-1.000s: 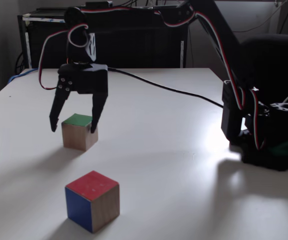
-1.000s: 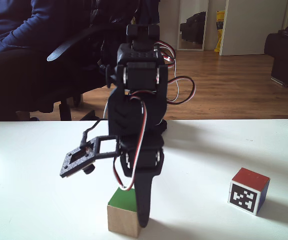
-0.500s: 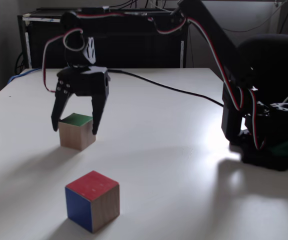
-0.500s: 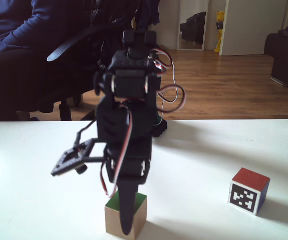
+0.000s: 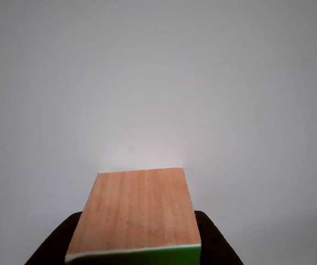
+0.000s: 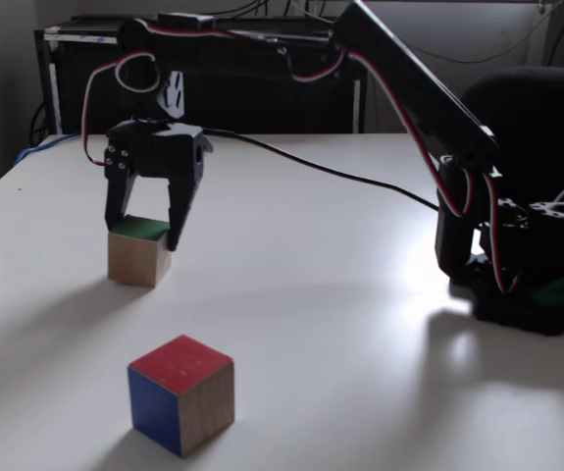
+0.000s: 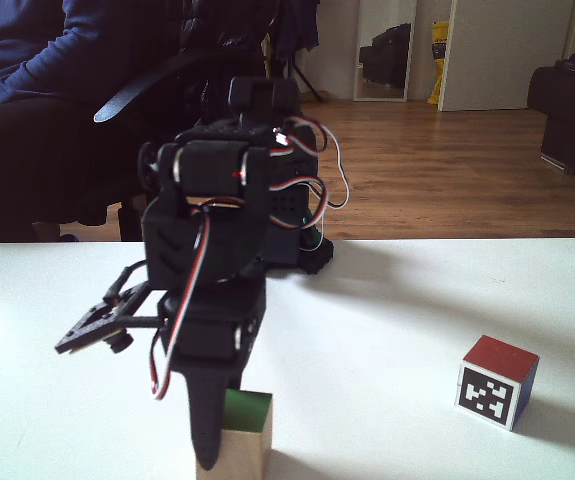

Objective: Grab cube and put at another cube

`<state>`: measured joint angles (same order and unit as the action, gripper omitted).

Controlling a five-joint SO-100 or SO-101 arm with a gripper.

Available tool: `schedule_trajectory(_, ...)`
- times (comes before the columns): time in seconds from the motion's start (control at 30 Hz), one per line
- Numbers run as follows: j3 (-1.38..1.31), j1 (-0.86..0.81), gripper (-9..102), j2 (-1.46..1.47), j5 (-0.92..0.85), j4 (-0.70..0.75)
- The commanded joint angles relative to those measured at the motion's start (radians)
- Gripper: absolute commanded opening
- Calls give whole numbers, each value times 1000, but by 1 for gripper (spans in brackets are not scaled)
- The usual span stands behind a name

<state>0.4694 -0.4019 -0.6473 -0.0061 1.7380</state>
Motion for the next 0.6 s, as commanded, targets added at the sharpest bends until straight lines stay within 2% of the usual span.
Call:
schedule_trajectory(0.0, -207, 2, 10, 55, -11, 69)
schedule_trajectory(0.3, -215, 49, 6, -23, 14, 71)
schedule_trajectory(0.57, 31, 161, 6, -262, 66, 71)
